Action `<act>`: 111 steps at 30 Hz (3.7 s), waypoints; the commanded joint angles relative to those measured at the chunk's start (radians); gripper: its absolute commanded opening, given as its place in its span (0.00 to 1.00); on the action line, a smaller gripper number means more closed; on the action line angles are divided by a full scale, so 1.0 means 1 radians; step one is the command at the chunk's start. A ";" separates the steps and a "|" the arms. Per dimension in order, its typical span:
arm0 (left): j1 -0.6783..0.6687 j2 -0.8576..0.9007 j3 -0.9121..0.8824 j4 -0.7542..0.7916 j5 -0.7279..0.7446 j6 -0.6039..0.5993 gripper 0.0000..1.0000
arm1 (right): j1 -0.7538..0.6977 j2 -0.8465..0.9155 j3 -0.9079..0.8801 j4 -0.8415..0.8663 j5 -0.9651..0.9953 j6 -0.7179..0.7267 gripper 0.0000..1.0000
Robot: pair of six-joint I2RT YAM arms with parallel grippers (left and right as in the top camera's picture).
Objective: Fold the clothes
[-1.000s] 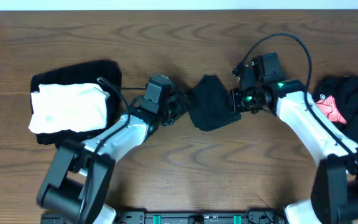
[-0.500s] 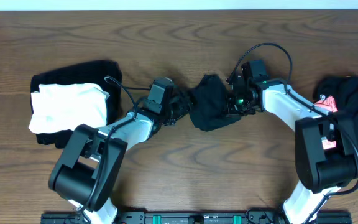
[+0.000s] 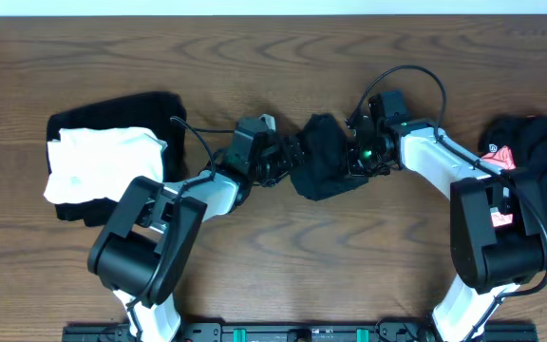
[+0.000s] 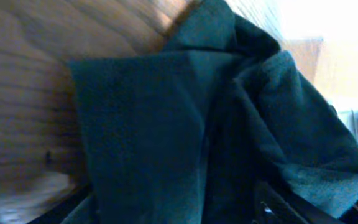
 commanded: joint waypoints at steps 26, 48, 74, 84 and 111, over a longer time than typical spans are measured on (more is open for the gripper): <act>0.101 0.007 -0.013 -0.099 0.293 0.209 0.85 | 0.010 0.048 -0.010 -0.030 0.028 -0.005 0.01; -0.003 0.008 -0.015 -0.048 0.070 0.084 0.93 | 0.010 0.048 -0.010 -0.051 0.028 -0.013 0.01; -0.064 0.183 -0.014 0.118 -0.018 -0.052 0.44 | 0.010 0.048 -0.010 -0.077 0.028 -0.013 0.02; -0.055 0.158 -0.014 0.113 0.075 0.080 0.06 | -0.030 -0.019 -0.008 -0.093 0.020 -0.028 0.35; 0.584 -0.586 -0.014 -0.208 0.200 0.092 0.06 | -0.249 -0.257 -0.010 -0.179 0.028 -0.021 0.48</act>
